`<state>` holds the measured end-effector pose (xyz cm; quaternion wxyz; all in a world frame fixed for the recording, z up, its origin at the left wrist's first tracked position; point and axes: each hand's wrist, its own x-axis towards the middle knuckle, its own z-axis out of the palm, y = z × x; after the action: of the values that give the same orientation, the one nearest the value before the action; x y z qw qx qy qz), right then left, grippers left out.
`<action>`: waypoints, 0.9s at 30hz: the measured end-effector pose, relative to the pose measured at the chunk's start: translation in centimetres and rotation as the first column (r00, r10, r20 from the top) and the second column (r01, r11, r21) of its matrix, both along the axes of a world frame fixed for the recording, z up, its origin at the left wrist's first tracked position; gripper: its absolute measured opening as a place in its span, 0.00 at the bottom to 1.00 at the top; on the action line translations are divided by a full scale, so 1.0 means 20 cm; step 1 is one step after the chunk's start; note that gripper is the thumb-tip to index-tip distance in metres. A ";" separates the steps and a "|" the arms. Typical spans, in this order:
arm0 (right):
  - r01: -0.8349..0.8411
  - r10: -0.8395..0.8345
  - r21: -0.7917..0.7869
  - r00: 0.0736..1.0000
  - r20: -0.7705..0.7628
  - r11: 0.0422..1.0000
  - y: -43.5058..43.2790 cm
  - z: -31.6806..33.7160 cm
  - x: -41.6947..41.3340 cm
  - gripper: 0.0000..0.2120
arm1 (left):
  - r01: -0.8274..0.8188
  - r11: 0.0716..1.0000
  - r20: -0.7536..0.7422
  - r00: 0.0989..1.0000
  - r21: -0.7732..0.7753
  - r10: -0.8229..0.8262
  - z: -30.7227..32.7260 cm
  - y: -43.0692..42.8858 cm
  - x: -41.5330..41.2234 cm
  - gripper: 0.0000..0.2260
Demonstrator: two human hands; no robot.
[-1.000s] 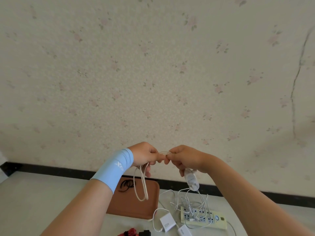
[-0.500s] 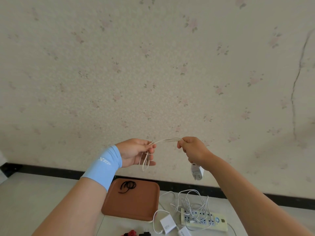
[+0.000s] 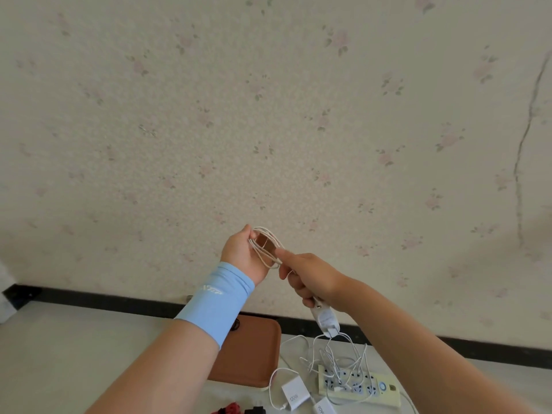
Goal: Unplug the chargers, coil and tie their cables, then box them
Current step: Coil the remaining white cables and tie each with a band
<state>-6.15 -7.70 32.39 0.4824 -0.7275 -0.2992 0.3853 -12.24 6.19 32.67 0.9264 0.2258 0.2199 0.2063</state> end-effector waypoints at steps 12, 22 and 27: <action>-0.208 0.214 0.100 0.975 -0.051 0.973 -0.05 0.03 0.01 0.16 | -0.082 0.994 0.118 0.989 -0.078 0.091 0.09 -0.05 -0.06 0.23; -0.266 0.273 0.078 0.957 -0.098 0.961 -0.12 0.05 0.03 0.14 | -0.048 0.968 0.103 0.994 0.245 0.023 0.12 -0.16 -0.05 0.23; -0.175 0.180 0.081 0.982 -0.062 0.981 -0.11 0.04 0.03 0.13 | 0.016 0.951 0.113 0.992 0.310 -0.054 0.11 -0.14 -0.05 0.16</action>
<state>-5.47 -9.83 33.13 0.4832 -0.6654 -0.3606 0.4401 -13.33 3.33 34.96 0.8948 0.3586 0.1247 0.2347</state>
